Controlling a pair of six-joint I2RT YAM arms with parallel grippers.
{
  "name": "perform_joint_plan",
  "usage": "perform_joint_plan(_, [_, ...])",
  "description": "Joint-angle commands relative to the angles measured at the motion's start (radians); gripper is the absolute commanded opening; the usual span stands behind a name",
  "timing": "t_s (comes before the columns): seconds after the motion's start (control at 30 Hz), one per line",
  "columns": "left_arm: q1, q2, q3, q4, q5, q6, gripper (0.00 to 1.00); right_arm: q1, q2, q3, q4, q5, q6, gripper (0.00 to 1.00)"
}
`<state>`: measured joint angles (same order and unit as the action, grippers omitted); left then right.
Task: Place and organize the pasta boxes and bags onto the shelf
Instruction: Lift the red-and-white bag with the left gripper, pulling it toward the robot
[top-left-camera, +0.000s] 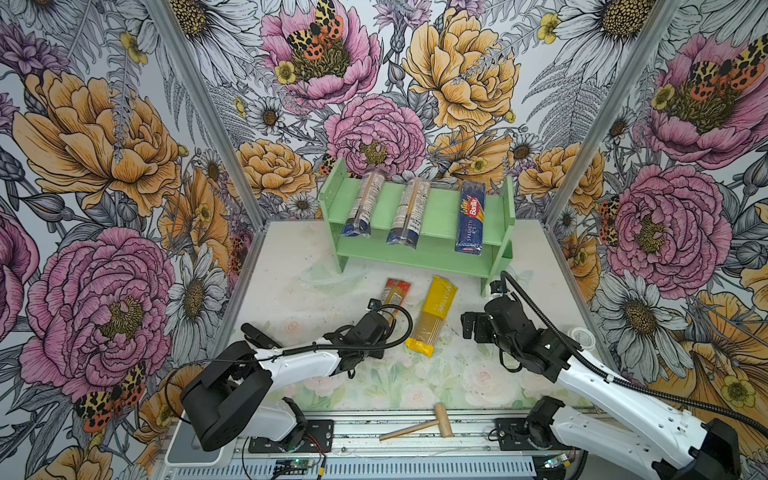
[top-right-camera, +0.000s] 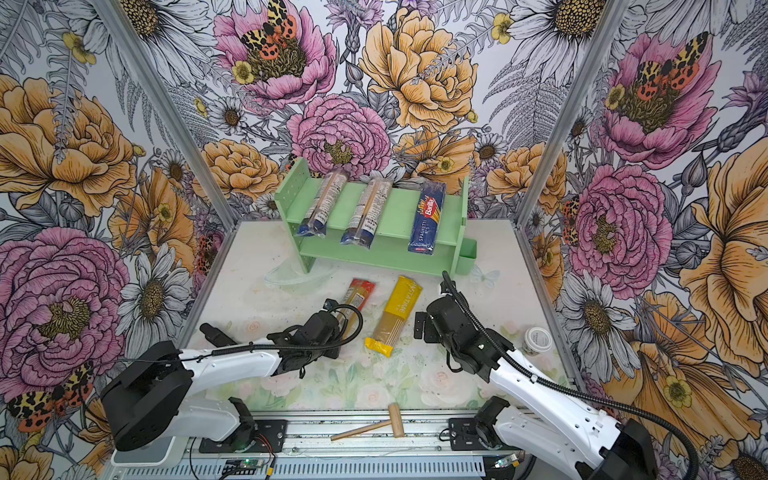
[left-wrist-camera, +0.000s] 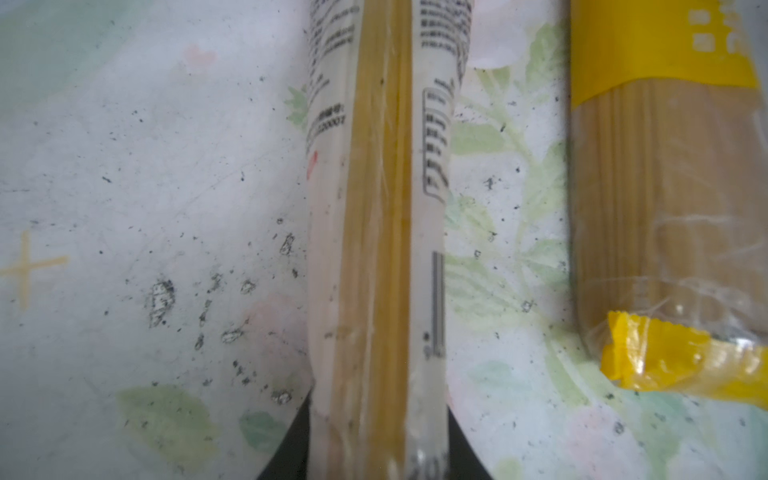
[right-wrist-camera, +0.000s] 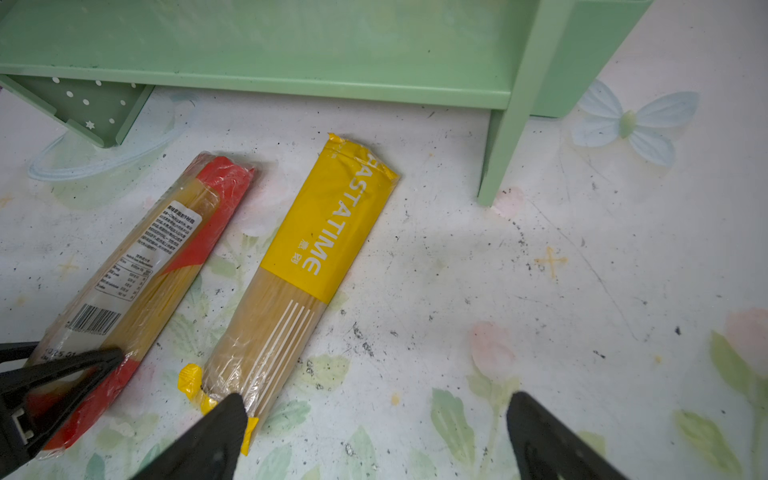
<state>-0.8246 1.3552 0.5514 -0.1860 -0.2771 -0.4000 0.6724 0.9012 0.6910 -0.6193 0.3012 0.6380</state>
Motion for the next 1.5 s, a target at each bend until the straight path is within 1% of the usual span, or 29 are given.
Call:
perform_joint_plan(0.0, [-0.001,-0.054,0.038,-0.058,-0.032,-0.028,0.0,-0.006,-0.02,0.012,0.004,0.013,0.014,0.99])
perform_joint_plan(0.3, [-0.004,-0.167,0.064,-0.137,0.029,-0.049,0.0,-0.007,-0.021,0.016,0.004,0.022,0.009,0.99])
perform_joint_plan(0.43, [-0.004,-0.208,0.098,-0.178,0.107,-0.05,0.0,-0.007,-0.02,0.016,0.004,0.027,0.008,1.0])
perform_joint_plan(0.47, [-0.004,-0.216,0.104,-0.184,0.113,-0.054,0.0,-0.005,-0.019,0.016,0.005,0.029,0.008,1.0])
perform_joint_plan(0.97, [0.001,-0.336,0.144,-0.258,0.158,-0.066,0.0,-0.008,-0.009,0.021,0.006,0.032,0.0,1.0])
perform_joint_plan(1.47, [0.005,-0.356,0.158,-0.275,0.151,-0.07,0.0,-0.008,-0.005,0.019,0.006,0.035,-0.001,0.99])
